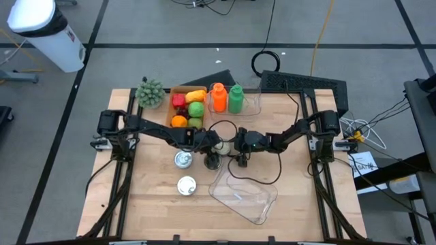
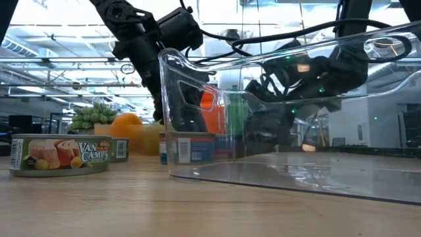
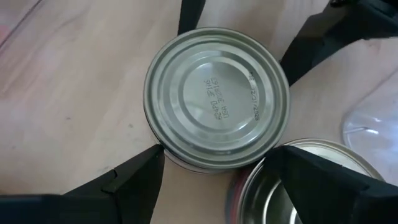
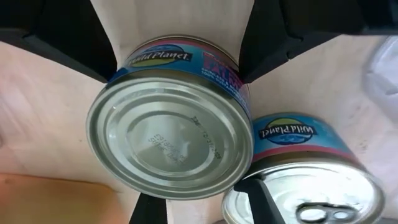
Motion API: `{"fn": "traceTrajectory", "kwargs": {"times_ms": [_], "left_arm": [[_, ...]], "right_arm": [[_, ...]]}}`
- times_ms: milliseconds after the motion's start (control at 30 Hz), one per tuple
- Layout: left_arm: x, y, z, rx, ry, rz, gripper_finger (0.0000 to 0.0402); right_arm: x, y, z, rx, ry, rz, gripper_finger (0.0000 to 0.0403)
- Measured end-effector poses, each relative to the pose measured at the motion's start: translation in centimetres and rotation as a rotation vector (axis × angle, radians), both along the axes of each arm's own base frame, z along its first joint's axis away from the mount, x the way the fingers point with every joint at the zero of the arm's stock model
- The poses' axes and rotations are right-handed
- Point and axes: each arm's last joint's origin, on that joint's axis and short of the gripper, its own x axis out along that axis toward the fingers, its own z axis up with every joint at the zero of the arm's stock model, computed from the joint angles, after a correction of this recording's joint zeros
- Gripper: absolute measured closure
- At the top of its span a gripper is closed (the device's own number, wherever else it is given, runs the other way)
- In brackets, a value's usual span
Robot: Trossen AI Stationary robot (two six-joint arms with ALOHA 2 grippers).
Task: Pick & Place Food Item
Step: Put the right blue pink tuna can into the bottom transparent bin
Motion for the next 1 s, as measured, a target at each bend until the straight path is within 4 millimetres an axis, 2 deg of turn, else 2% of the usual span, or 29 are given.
{"fn": "traceTrajectory", "kwargs": {"times_ms": [633,767,933,1000], "left_arm": [[0.0,0.5,0.0,-0.001,0.005,0.002,0.0091],[0.0,0.5,0.0,0.000,0.005,0.004,0.0091],[0.5,0.6,0.3,-0.003,-0.046,-0.001,0.0092],[0.8,0.6,0.3,0.014,-0.074,-0.008,0.0092]], "right_arm": [[-0.1,0.4,0.7,-0.046,0.004,0.026,0.0089],[-0.2,0.4,2.1,-0.051,-0.019,0.029,0.0089],[0.0,0.5,5.2,-0.067,-0.137,0.050,0.0090],[0.0,0.7,5.5,-0.059,-0.148,0.069,0.0090]]}}
